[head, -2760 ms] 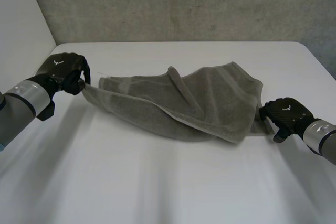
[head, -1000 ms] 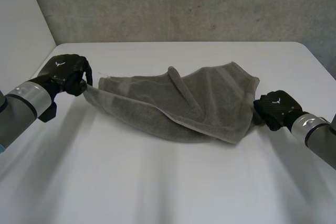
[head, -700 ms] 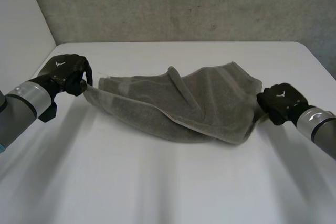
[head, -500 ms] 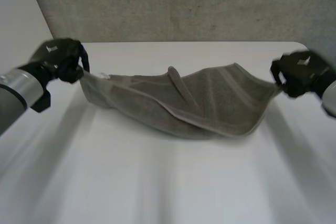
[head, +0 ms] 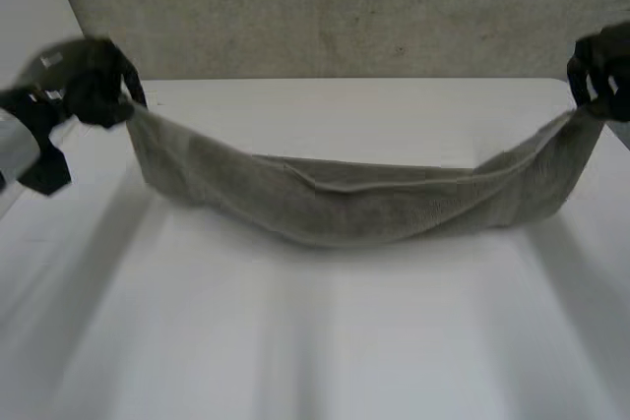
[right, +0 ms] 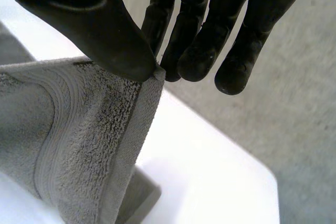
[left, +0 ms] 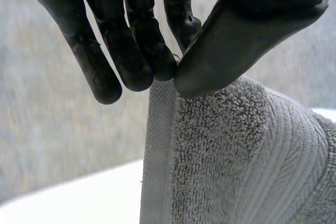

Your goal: Fold the towel.

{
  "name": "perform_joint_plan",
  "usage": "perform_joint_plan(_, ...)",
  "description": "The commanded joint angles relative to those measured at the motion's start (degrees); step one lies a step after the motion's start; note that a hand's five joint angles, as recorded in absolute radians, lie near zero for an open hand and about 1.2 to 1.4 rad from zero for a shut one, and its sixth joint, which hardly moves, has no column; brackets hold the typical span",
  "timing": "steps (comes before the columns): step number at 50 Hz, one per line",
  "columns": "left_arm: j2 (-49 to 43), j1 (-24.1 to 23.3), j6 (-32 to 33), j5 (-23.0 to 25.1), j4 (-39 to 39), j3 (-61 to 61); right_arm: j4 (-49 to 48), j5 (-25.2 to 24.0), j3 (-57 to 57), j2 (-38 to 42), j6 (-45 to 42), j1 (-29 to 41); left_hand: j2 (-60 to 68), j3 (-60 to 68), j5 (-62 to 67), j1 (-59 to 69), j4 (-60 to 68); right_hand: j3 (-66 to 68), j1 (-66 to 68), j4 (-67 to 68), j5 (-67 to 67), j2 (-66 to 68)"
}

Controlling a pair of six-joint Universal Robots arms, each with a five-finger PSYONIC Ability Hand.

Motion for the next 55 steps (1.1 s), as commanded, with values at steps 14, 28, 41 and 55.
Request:
perform_joint_plan(14,2.05,5.72,2.99,3.54,0.8,-5.52,-4.24,-2.67,7.82,-2.67,-1.52,-7.45,2.26,3.43,5.39,6.0,2.12,3.35,3.76,3.67,3.66,5.4)
perform_joint_plan(28,-22.36,-0.08,3.52,2.22,1.24,11.16,-8.54,3.83,-5.36,20.86,-2.31,1.15,2.26,3.43,5.39,6.0,2.12,3.35,3.76,3.67,3.66,5.4)
perform_joint_plan(41,-35.21,-2.72,3.52,-5.52,0.89,28.85,-16.9,8.85,-14.6,32.31,0.24,4.94,2.26,3.43,5.39,6.0,2.12,3.35,3.76,3.67,3.66,5.4)
perform_joint_plan(55,-42.33,-4.21,3.7,-7.8,0.89,36.23,-18.39,11.75,-25.22,41.26,0.5,7.84,2.26,3.43,5.39,6.0,2.12,3.35,3.76,3.67,3.66,5.4)
